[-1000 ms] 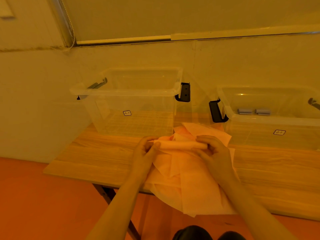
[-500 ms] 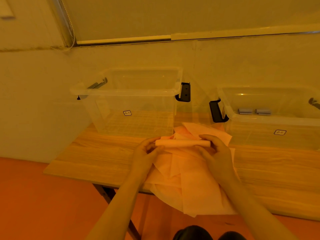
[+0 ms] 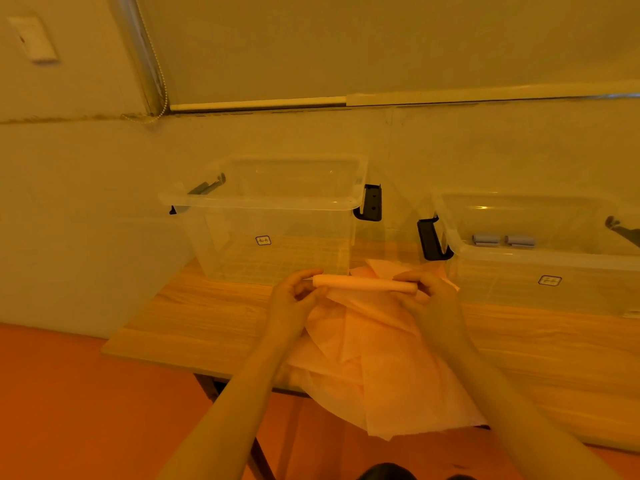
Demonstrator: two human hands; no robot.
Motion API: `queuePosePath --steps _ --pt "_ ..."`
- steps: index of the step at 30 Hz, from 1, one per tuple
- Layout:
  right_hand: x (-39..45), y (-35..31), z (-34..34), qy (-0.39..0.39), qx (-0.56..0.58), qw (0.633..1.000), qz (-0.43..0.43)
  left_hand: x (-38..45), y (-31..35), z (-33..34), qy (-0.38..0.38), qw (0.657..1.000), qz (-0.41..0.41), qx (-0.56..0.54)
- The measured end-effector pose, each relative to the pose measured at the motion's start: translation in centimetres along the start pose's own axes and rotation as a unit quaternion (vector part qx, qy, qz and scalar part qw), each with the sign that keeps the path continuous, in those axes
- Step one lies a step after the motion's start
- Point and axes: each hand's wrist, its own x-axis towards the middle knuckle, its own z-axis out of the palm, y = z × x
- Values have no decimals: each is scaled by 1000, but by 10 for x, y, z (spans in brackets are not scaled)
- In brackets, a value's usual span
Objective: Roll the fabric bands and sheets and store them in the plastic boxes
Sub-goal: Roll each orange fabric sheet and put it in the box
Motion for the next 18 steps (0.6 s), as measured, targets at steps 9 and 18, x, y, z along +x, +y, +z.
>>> queuePosePath --steps 9,18 --pt "31 -62 -25 7 -11 999 32 13 61 4 25 999 21 -1" --pt "57 -116 -69 28 100 995 -5 34 126 16 -10 997 65 -41"
